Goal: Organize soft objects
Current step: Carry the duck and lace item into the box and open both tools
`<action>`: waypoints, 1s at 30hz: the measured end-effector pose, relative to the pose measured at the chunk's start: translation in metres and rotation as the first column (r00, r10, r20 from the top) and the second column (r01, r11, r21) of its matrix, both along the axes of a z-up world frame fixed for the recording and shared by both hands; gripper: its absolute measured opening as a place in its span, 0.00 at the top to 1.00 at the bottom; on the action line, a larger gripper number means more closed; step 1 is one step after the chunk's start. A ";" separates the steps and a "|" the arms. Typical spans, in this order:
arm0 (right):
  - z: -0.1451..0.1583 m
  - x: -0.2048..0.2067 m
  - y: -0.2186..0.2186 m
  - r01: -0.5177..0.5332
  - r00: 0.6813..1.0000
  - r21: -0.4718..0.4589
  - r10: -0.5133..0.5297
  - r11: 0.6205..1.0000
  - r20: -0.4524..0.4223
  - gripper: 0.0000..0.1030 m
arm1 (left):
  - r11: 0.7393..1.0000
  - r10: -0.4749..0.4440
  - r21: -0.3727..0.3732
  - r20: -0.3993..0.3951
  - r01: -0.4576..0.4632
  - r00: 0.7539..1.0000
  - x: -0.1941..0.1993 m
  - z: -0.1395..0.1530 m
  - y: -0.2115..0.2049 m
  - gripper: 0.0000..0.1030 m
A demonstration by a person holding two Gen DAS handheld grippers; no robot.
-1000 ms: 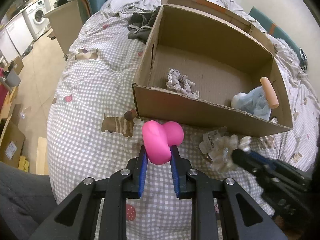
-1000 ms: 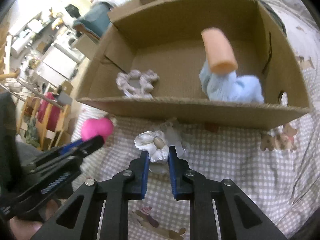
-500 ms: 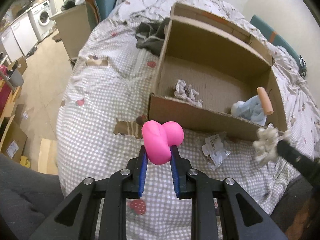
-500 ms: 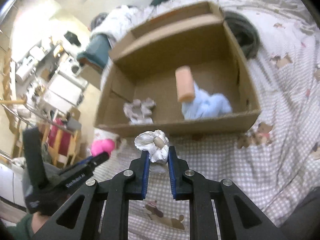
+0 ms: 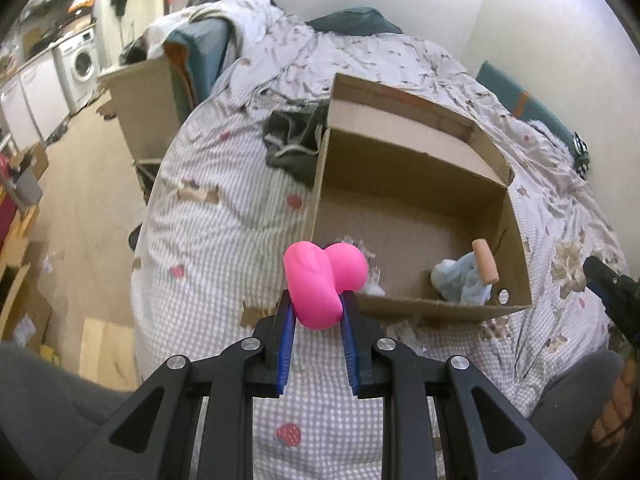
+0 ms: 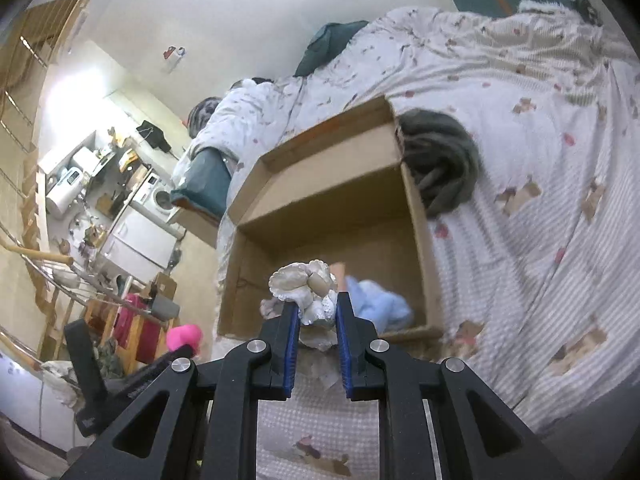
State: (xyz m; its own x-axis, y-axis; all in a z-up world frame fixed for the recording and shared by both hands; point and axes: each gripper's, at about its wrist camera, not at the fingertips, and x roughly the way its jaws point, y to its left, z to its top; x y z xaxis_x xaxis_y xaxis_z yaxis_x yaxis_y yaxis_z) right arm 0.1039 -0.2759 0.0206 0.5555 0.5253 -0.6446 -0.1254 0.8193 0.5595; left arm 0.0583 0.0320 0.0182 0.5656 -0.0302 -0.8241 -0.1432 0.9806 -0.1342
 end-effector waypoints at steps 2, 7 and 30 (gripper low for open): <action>-0.001 0.003 -0.005 0.006 1.000 -0.010 -0.006 1.000 -0.002 0.82 | 1.000 -0.023 0.016 0.003 0.023 1.000 0.008 0.003 -0.002 0.81; -0.015 0.020 0.002 -0.011 0.999 -0.075 0.007 0.997 -0.049 0.82 | 0.994 -0.085 0.067 -0.002 0.085 0.996 0.030 0.007 -0.015 0.81; -0.059 0.063 0.039 -0.129 0.987 -0.043 0.124 0.991 -0.102 0.81 | 0.981 -0.178 0.061 -0.081 0.183 0.981 0.087 -0.048 -0.044 0.81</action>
